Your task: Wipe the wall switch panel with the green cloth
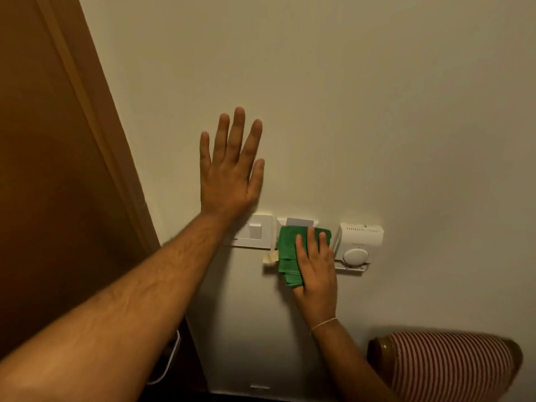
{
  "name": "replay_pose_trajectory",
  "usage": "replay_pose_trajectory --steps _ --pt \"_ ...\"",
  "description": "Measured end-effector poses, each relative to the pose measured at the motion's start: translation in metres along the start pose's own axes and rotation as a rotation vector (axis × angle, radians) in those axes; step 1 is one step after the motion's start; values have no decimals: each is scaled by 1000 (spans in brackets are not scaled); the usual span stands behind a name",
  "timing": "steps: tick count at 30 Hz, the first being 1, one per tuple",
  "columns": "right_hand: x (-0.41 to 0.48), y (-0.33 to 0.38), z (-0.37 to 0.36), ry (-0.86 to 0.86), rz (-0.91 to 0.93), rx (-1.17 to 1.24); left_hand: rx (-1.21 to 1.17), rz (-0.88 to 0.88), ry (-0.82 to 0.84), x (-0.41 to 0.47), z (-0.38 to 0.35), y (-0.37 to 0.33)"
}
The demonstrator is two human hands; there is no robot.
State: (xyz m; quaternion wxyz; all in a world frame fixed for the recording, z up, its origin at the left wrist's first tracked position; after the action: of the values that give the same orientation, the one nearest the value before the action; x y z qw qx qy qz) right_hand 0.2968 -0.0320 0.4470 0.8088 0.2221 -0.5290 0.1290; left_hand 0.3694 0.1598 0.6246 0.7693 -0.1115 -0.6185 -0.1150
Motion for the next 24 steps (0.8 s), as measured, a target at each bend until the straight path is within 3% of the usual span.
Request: replay_pose_trajectory --steps 7,15,24 --pt "-35 -19 -25 -85 49 -117 -15 -90 -104 -8 -17 8" --pt "-17 -13 -23 -110 -54 42 -35 -101 -151 -9 -19 10" --pt "-25 -10 -16 -92 -78 54 -53 -107 -158 -10 -15 7"
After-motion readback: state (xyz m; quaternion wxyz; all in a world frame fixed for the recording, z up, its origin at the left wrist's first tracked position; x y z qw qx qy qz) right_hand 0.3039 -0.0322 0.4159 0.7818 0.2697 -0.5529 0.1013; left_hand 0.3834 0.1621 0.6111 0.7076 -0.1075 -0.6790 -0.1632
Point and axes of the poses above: each hand's wrist, its own x-axis towards the middle knuckle, its own z-axis out of the back of the hand, y = z × x, the point moved 6 cm from there along x, towards the middle knuckle, and after that the axes turned 14 degrees about -y, right-handed, at the moved point
